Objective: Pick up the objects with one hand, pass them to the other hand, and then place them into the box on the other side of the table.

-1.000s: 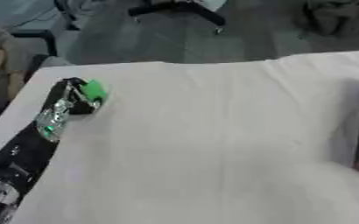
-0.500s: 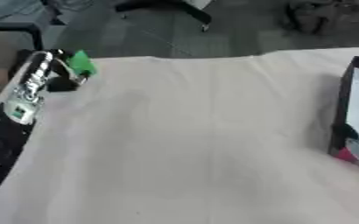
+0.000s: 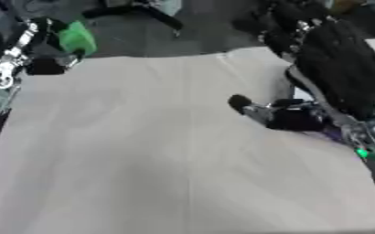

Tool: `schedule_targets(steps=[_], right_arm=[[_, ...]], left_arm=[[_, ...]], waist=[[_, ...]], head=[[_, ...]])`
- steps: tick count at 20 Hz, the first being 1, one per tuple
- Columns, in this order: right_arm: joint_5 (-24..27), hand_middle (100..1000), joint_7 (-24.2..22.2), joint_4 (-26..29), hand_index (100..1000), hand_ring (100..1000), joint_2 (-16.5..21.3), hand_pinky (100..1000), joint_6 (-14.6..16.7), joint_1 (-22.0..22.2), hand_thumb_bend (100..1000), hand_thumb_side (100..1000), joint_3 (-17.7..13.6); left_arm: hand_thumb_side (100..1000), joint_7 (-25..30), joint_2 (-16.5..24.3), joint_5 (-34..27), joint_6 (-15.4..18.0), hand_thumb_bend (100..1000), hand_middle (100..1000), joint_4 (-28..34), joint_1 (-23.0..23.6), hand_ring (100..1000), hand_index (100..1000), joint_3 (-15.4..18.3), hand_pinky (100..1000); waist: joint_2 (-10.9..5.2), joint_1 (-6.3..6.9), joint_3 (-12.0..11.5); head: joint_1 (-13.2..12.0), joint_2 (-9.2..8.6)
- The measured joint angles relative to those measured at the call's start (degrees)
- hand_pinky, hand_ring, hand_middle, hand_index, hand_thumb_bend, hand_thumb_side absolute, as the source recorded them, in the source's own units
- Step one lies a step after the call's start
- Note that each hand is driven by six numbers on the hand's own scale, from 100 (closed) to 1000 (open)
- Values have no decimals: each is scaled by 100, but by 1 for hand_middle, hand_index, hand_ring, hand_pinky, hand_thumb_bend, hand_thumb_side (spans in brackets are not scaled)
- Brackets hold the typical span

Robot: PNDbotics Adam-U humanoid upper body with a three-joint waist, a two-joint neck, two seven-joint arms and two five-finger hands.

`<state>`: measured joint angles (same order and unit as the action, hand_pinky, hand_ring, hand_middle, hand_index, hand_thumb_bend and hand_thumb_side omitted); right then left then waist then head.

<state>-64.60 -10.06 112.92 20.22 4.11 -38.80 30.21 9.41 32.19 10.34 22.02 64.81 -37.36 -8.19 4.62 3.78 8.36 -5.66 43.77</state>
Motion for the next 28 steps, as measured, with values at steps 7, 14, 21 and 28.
schedule_targets(steps=[7, 14, 21, 28], right_arm=[[85, 1000, -563, -6, 922, 847, -136, 882, 54, -37, 589, 288, 107], [62, 1000, -677, -392, 929, 847, -232, 879, 123, -50, 614, 267, 295], [-45, 1000, -472, -769, 925, 847, -337, 878, 164, -49, 601, 252, 390], [-145, 1000, -196, -844, 905, 846, -389, 870, 170, -54, 561, 255, 410]], left_arm=[[198, 679, -92, -442, 336, 110, 458, 1108, 190, 466, 565, -1096, 587], [199, 1390, -124, -1136, -270, 104, 458, 1994, 131, 465, 565, -1428, 588], [205, 2120, -228, -1859, -989, 100, 456, 2386, -91, 464, 562, -1383, 588], [208, 2816, -300, -2377, -1685, 100, 455, 2622, -221, 463, 561, -1236, 588]], waist=[[-7, 17, -199], [-2, 38, -405], [14, 26, -513], [27, 4, -547]], head=[[225, 1], [256, 3], [297, 26], [342, 30]])
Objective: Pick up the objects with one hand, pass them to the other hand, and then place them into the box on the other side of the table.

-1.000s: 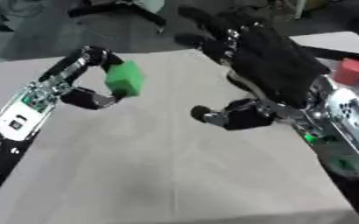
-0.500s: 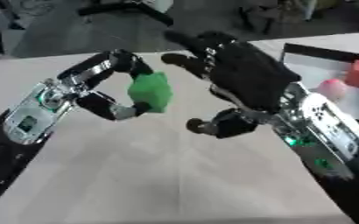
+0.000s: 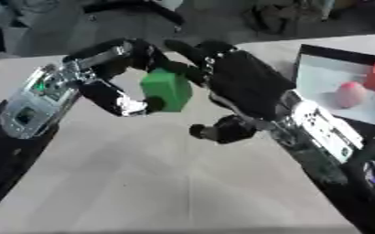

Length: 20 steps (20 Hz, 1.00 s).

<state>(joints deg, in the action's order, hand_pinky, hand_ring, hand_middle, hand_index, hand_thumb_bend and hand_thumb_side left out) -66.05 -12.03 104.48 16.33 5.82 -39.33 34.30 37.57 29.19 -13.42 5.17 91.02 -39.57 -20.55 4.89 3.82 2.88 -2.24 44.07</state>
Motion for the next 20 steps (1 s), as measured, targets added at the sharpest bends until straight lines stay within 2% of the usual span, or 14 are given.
schedule_targets(steps=[4, 7, 9, 15, 18, 20], right_arm=[[-67, 1000, 236, 3, 855, 839, -44, 860, -22, -5, 529, 264, 0], [-122, 1000, 448, 7, 779, 817, -58, 831, -61, -6, 506, 281, 3], [-134, 1000, 620, 22, 717, 799, -71, 811, -99, -7, 507, 285, 5], [-46, 1000, 1145, 44, 610, 768, -95, 775, -157, -4, 547, 291, 37], [115, 1000, 1340, 41, 517, 749, -98, 751, -182, 0, 555, 296, 37], [256, 1000, 1452, 38, 453, 736, -98, 739, -213, 16, 505, 309, 37]], left_arm=[[209, 382, -49, -174, -319, 100, 455, 49, -29, 462, 561, 131, 588], [212, 650, -101, -231, -437, 100, 456, 58, -60, 463, 562, 228, 588], [214, 776, -131, -253, -476, 100, 456, 59, -83, 464, 563, 267, 588], [216, 932, -205, -276, -528, 100, 456, 62, -94, 463, 562, 285, 588], [218, 961, -250, -277, -554, 100, 456, 62, -94, 463, 562, 286, 588], [229, 977, -256, -281, -570, 107, 458, 62, -94, 465, 564, 286, 589]], waist=[[0, -1, -8], [0, -3, -11], [1, -4, -11], [16, -33, -7], [21, -35, 3], [24, -34, 24]], head=[[34, 11], [54, 11], [64, 11], [87, 11], [90, 11], [93, 11]])
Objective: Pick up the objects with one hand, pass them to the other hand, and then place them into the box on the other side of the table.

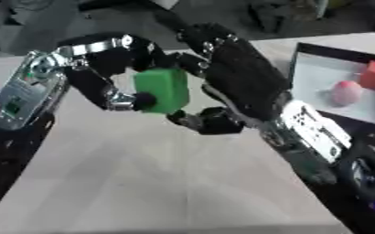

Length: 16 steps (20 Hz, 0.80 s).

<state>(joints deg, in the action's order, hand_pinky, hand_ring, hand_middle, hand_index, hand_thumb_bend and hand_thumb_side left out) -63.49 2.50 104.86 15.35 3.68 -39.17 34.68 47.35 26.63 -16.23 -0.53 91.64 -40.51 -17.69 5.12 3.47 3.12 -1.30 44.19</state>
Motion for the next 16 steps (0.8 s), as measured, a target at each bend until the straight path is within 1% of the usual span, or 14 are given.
schedule_targets(steps=[1, 4, 5, 6, 7, 11, 12, 13, 16], right_arm=[[80, 1000, 62, 1, 419, 731, 3, 732, -20, 30, 482, 319, 0], [324, 1000, 258, 44, 327, 724, 59, 719, -107, 101, 479, 357, -1], [409, 1000, 326, 71, 318, 725, 84, 718, -145, 125, 481, 362, -1], [499, 1000, 376, 91, 307, 730, 111, 719, -180, 142, 481, 364, 0], [590, 1000, 408, 110, 301, 736, 132, 722, -209, 142, 476, 367, 0], [899, 1000, 413, 141, 295, 746, 184, 727, -240, 143, 471, 367, 1], [949, 1000, 392, 148, 294, 747, 199, 728, -238, 144, 469, 368, 1], [989, 1000, 370, 161, 293, 748, 207, 728, -235, 144, 469, 368, 1], [1063, 1000, 321, 214, 294, 750, 261, 730, -234, 169, 468, 369, -8]], left_arm=[[243, 6, -3, -5, -6, 117, 461, 0, 0, 467, 567, 0, 591], [305, 57, -43, -52, -36, 173, 476, 0, 0, 482, 586, 0, 598], [316, 86, -45, -71, -40, 182, 479, 0, 0, 485, 589, 0, 600], [343, 115, -46, -98, -48, 215, 484, -1, 0, 489, 595, 0, 602], [391, 147, -46, -120, -50, 275, 489, -6, 0, 494, 602, 1, 606], [457, 265, -51, -202, -39, 344, 509, -73, 0, 513, 620, 11, 616], [490, 294, -63, -223, -32, 401, 518, -96, 0, 520, 629, 19, 620], [551, 327, -76, -244, -24, 496, 540, -123, 1, 537, 653, 36, 630], [616, 405, -77, -317, 14, 610, 562, -222, 7, 555, 674, 95, 640]], waist=[[2, 0, 1], [12, 1, 26], [12, 2, 39], [12, 4, 39], [12, 4, 40], [13, 3, 62], [14, 2, 70], [18, 2, 72], [27, -2, 81]], head=[[6, 0], [18, 0], [20, 0], [22, 0], [26, 0], [45, 0], [47, 0], [49, 0], [54, -1]])
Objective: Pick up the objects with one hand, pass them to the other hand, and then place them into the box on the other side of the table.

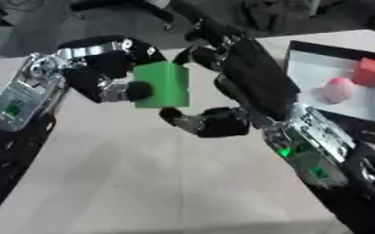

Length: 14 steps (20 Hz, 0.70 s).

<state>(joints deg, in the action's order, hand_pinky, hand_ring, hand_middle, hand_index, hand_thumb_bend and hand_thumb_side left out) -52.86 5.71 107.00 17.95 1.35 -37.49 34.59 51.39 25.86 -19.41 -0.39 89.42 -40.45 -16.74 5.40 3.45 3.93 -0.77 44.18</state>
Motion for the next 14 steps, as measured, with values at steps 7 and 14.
schedule_targets(steps=[7, 14], right_arm=[[20, 1000, -56, 80, 293, 749, 48, 729, 3, 19, 468, 368, -30], [20, 1000, -59, 91, 295, 749, 64, 732, 0, 26, 470, 370, -34]], left_arm=[[668, 50, 0, -247, 44, 602, 598, -165, 7, 587, 708, 22, 672], [684, 56, 4, -276, 90, 574, 606, -176, 15, 592, 718, 26, 675]], waist=[[7, -1, 32], [8, -3, 61]], head=[[35, -2], [71, -3]])
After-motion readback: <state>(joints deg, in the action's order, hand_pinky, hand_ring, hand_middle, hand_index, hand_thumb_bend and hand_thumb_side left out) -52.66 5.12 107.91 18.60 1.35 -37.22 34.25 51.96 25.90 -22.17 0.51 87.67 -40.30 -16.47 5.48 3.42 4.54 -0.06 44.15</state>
